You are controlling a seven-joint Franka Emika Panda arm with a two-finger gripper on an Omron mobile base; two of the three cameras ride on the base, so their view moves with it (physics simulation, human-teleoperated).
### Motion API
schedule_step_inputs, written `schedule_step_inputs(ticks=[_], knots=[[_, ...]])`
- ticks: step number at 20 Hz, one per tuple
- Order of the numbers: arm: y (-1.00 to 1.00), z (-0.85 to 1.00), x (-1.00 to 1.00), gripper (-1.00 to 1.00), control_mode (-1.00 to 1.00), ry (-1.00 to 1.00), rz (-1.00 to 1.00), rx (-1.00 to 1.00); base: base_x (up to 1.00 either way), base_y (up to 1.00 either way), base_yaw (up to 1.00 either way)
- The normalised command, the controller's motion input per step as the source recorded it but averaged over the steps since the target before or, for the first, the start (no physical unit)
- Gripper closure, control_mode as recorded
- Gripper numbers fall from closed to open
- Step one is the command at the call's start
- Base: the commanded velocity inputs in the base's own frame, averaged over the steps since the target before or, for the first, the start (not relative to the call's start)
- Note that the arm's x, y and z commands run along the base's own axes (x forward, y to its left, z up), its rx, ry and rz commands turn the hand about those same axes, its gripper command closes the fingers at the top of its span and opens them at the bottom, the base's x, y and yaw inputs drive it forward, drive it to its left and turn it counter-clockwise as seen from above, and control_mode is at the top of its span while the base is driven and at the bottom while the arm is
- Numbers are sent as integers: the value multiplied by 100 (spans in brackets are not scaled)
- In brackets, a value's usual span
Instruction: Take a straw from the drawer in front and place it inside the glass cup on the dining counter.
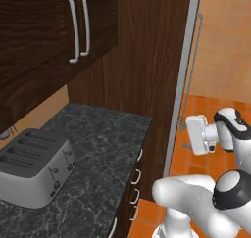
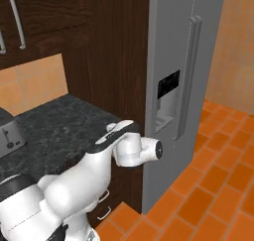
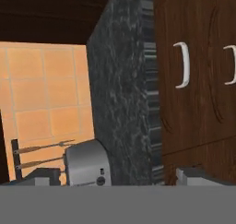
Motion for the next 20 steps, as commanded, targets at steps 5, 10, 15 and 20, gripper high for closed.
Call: schedule_step_inputs(ticks=[5,10,15,20], knots=[[4,-88,21,-100,-100,-2,0,18,0,0,0],[23,-80,28,-100,-100,0,0,2,0,0,0],[29,-45,51,-100,-100,0,0,0,0,0,0],[29,-52,49,-100,-100,0,0,0,0,0,0]])
